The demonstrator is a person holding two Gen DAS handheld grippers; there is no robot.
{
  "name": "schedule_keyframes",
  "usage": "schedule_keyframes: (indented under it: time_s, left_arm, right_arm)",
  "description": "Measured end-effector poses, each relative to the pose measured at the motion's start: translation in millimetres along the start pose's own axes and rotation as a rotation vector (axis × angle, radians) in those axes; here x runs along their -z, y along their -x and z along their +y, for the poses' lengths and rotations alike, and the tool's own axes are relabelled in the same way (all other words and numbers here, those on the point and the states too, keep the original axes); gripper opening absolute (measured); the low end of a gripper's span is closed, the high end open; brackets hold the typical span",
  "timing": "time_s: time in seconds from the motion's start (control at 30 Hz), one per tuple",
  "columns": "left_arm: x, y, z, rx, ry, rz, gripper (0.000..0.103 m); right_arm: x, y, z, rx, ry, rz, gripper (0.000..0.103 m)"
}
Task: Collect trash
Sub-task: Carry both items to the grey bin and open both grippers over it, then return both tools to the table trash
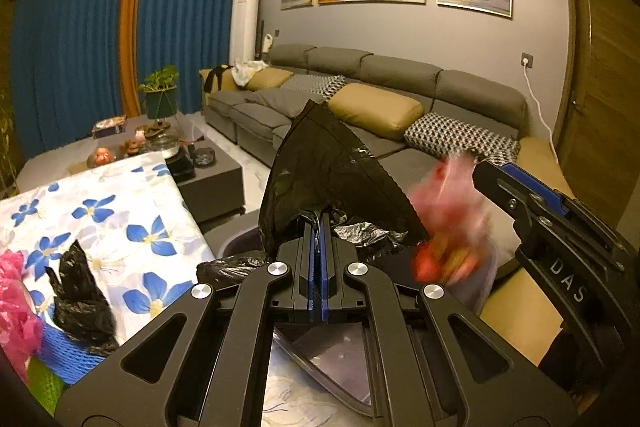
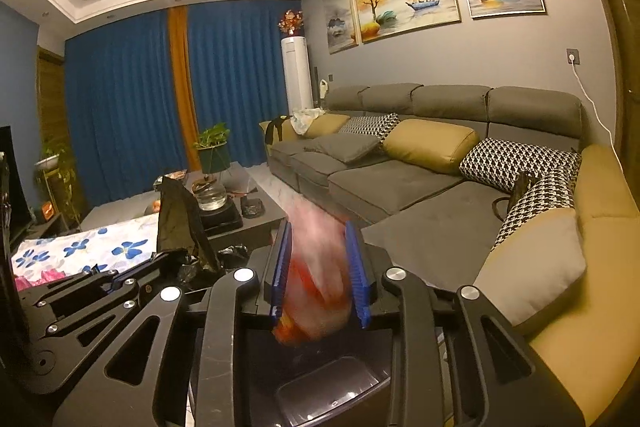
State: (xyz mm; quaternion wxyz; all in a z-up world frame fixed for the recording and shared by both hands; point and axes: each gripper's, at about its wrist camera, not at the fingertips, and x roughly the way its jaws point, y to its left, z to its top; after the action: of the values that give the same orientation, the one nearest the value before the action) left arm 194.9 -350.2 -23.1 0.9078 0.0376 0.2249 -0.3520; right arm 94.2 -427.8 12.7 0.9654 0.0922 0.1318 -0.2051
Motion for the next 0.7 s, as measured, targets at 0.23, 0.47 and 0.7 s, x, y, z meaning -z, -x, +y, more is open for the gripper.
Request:
schedule_keyframes:
  time_s: [0.23,0.47,0.7]
  left_arm:
    - [3,5,14,-0.056,0.041,-0.02,0.078]
    - [7,29,25,-0.166,0.043,-0.05,0.089]
    - [24,63,46,-0.288,0.069,-0.062,0.09]
  right_arm:
    - [-2,4,-5,0.015,-0.018,-0.011,0.048]
    - [-2,16,-1,0.034,-0.015,-0.037,0.069]
    - [2,31,9,0.03,0.0,-0.054,0.079]
